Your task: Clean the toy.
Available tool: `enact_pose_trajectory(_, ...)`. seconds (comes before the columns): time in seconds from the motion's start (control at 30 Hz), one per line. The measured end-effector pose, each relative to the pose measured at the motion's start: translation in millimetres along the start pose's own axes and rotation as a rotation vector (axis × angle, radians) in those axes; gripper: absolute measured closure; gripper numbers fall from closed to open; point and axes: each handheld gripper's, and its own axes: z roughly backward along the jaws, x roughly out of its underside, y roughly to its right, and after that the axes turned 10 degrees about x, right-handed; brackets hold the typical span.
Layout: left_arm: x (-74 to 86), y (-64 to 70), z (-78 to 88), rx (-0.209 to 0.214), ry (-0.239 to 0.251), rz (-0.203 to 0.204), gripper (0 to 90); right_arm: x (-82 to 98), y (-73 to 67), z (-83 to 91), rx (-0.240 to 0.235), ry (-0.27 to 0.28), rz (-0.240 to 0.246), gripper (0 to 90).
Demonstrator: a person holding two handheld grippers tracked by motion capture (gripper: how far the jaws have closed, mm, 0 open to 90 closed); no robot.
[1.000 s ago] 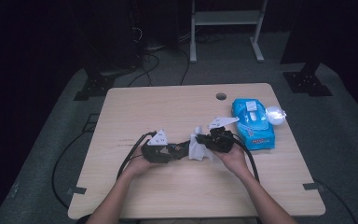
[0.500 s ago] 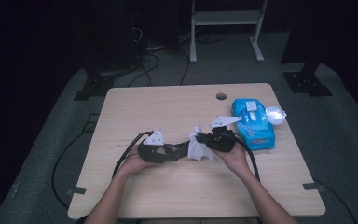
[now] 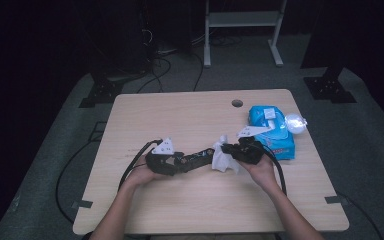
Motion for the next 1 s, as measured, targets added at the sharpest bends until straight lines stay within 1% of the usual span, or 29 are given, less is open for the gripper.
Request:
enact_pose_trajectory(0.03,-2.4,0.3,-0.7,-0.012,0.007,0.002,39.1,0.5,0.4,1.3,0.0,0.002,0.001,83.9)
enact_pose_trajectory(0.07,-4.8,0.2,-1.0,-0.01,0.011,0.003,38.8,1.2,0.6,1.8,-0.003,0.006,-0.001,83.9)
enact_pose_trajectory(0.2,-14.5,-0.7,-3.5,-0.033,0.003,-0.001,36.0,4.4,0.5,-0.6,-0.01,-0.01,0.006,83.9)
enact_pose_trajectory(0.27,-20.1,-0.6,-4.8,-0.033,0.001,-0.009,35.7,6.0,1.6,-1.2,-0.01,-0.015,0.01,83.7)
enact_pose_trajectory(0.33,-25.0,-0.7,-7.9,-0.026,-0.001,-0.001,34.9,7.1,4.0,-0.4,-0.017,-0.015,0.002,83.7)
enact_pose_trajectory(0.4,-31.8,0.1,-12.4,-0.018,-0.021,-0.006,32.8,7.8,4.9,0.2,-0.019,-0.015,-0.002,83.7)
enact_pose_trajectory(0.43,-35.8,0.6,-15.6,-0.01,-0.022,-0.015,32.5,8.0,5.1,0.5,-0.02,-0.015,-0.003,83.7)
enact_pose_trajectory(0.47,-39.2,1.0,-18.6,-0.005,-0.028,-0.014,32.3,8.3,5.2,0.5,-0.023,-0.013,-0.004,83.7)
enact_pose_trajectory(0.5,-41.8,1.3,-20.9,-0.002,-0.037,-0.014,32.0,8.5,5.0,0.3,-0.023,-0.013,-0.005,83.7)
enact_pose_trajectory(0.6,-51.6,1.4,-31.4,0.0,-0.083,-0.024,31.8,8.7,5.5,0.5,-0.029,-0.009,-0.008,83.7)
enact_pose_trajectory(0.7,-58.7,2.0,-40.4,-0.005,-0.118,-0.026,32.2,9.3,7.6,1.8,-0.032,-0.005,-0.016,83.6)
enact_pose_trajectory(0.73,-61.6,2.3,-44.0,-0.004,-0.126,-0.023,33.2,9.7,8.5,2.0,-0.035,-0.003,-0.024,83.7)
enact_pose_trajectory(0.8,-65.4,2.3,-49.1,-0.002,-0.137,-0.003,35.9,10.7,10.3,1.8,-0.034,-0.004,-0.03,83.7)
enact_pose_trajectory(0.9,-71.1,1.9,-56.7,-0.017,-0.187,0.007,40.9,11.3,12.4,1.5,-0.035,-0.004,-0.035,83.6)
enact_pose_trajectory(1.0,-75.3,1.6,-65.3,-0.023,-0.242,0.026,44.2,11.7,13.1,1.4,-0.037,-0.006,-0.041,83.6)
